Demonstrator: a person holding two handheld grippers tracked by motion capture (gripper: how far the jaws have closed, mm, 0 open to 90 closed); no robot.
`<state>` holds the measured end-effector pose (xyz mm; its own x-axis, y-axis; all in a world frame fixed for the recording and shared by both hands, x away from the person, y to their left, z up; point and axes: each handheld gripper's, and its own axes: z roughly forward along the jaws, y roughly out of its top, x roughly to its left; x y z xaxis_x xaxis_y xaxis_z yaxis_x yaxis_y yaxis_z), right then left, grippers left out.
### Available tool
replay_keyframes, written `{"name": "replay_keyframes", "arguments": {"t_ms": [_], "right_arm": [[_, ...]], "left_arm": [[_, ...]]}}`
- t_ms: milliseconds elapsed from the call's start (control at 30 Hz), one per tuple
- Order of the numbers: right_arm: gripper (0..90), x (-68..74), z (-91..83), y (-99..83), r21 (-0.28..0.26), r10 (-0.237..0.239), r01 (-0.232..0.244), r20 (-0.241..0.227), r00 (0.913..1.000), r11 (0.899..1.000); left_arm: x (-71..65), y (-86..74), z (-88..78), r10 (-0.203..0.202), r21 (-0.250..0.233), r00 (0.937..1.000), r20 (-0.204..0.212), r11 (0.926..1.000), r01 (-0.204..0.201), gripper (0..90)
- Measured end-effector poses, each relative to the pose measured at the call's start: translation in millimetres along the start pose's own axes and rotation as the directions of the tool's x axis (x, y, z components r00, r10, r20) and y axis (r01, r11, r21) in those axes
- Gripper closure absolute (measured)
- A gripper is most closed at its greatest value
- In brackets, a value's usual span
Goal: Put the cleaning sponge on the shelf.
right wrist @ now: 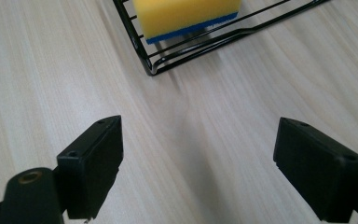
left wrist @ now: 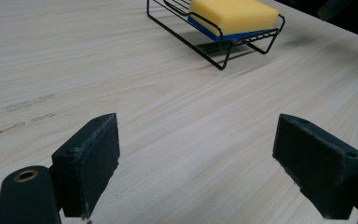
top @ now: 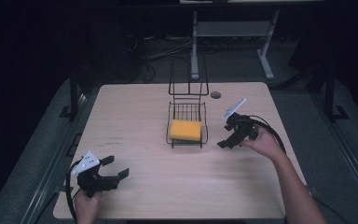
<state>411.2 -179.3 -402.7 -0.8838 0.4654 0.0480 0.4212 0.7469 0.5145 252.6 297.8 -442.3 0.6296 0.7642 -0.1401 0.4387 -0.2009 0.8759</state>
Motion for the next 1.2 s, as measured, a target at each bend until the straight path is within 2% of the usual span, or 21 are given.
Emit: {"name": "replay_keyframes", "arguments": {"t_ms": [767, 1200], "right_arm": [[15.8, 2.3, 2.8, -26.1, 0.022, 0.027, -0.027, 0.001, 0.9996, 0.999], [15.8, 7.7, 1.1, -33.7, 0.026, 0.035, -0.035, -0.003, 0.9994, 0.999]], "left_arm": [[-1.3, -0.4, -0.3, 0.003, 0.002, 1.0, 0.0, 1.0, -0.003, 14.1], [-2.2, -0.6, -1.1, 0.004, 0.002, 1.0, -0.003, 1.0, -0.004, 14.1]]}}
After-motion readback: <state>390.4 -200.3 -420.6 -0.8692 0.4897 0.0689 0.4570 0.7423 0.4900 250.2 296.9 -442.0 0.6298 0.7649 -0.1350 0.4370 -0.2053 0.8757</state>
